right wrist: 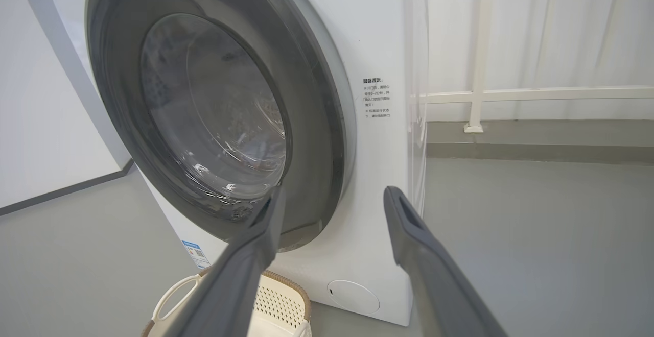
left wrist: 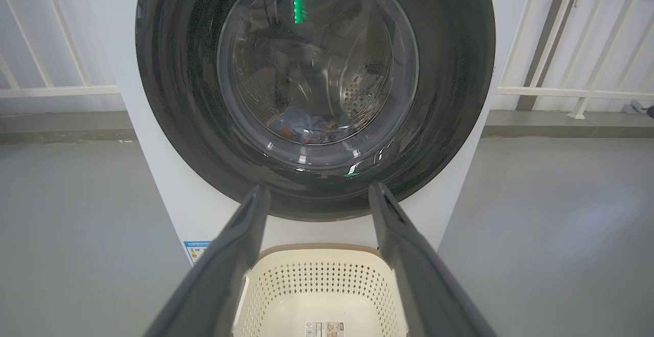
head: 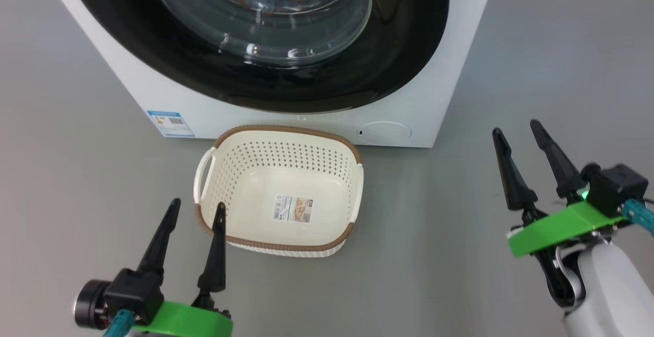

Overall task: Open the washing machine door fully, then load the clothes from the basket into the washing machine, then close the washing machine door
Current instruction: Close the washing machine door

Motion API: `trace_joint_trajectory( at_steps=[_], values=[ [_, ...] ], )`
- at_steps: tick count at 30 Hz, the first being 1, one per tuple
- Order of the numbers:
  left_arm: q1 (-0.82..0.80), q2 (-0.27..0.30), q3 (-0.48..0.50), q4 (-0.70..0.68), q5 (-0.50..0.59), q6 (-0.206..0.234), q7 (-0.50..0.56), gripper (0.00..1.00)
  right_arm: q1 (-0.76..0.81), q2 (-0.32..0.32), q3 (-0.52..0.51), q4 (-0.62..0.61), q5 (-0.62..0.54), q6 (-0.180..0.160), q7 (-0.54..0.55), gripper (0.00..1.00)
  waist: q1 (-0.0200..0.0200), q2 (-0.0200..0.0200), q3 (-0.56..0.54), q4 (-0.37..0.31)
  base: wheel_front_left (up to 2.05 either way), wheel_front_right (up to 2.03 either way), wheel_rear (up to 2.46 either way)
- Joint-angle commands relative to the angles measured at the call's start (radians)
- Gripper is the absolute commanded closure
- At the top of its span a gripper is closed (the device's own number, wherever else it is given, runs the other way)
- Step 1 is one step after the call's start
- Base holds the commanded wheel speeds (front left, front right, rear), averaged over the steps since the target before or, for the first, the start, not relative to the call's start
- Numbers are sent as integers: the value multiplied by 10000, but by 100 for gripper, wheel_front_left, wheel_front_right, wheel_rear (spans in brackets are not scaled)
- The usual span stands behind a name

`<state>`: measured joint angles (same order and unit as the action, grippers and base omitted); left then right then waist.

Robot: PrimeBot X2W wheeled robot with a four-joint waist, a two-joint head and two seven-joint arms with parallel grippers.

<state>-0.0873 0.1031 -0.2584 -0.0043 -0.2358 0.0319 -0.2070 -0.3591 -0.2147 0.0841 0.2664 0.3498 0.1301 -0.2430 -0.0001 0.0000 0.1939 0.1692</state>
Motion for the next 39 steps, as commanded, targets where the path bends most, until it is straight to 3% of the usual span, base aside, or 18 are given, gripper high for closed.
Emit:
trace_joint_trajectory(
  at_steps=[1,9,22,39],
  values=[
    [7,274,375,-314,30,107,78,0,297,75,61,-441,-123,6,34,0,1,0,-174,-183,0,0,0],
    [346,382,368,-360,-112,136,210,0,1944,434,-969,-1714,-605,6,436,0,1,0,-571,-530,0,0,0],
    [915,585,319,-386,-322,149,461,0,3883,1075,-1372,-3649,-1173,6,1184,0,1,0,-1580,-867,0,0,0],
    [1355,813,299,-662,-504,255,752,0,5174,1591,-1882,-4586,-1522,6,1618,0,1,0,-2178,-1038,0,0,0]
  ],
)
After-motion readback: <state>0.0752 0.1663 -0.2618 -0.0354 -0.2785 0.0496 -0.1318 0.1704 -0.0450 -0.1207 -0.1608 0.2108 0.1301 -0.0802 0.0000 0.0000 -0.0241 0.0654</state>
